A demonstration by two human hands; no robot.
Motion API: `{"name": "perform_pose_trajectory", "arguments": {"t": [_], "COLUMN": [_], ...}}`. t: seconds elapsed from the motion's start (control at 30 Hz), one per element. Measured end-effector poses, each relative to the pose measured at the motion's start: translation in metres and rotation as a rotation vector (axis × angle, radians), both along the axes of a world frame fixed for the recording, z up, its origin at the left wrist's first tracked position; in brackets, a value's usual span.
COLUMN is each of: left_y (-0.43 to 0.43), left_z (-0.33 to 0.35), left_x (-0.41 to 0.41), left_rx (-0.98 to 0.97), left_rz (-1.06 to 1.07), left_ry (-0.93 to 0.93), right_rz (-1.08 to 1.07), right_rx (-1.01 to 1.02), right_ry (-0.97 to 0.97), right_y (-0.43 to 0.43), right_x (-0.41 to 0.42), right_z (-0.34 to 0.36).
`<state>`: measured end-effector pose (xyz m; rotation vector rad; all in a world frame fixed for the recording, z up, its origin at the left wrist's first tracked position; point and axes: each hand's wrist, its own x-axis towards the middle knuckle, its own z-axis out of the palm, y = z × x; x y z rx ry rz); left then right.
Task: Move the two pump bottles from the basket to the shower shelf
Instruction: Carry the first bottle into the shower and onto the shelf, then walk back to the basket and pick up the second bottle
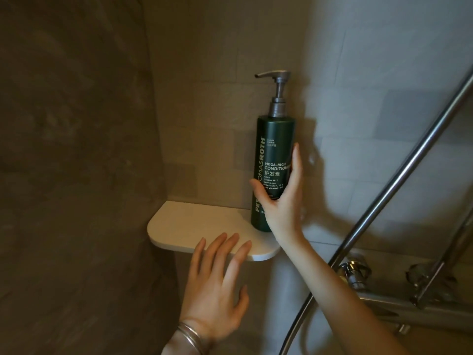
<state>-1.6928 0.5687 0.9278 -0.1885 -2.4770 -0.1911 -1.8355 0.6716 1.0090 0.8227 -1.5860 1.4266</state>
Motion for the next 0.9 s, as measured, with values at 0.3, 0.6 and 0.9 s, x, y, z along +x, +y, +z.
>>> {"name": "perform_pose_trajectory", "arguments": {"t": [0.3, 0.6, 0.9], "left_y": [-0.004, -0.001, 0.003], "left_z": [0.004, 0.001, 0.0], "left_x": [0.005, 0.008, 0.038], "left_rx": [-0.041, -0.043, 0.025], "left_rz": [-0.061, -0.07, -0.074], "left_ry": [-0.06, -0.025, 0.001], "right_rz": [0.004, -0.025, -0.43], "right_rx": [0.198, 0.478, 1.007], "right_ry": [-0.138, -0.453, -0.196], "right_y": [-0.003, 0.053, 0.11], "right_x": [0.019, 0.065, 0.129], "right_z": [0.004, -0.008, -0.078]}}
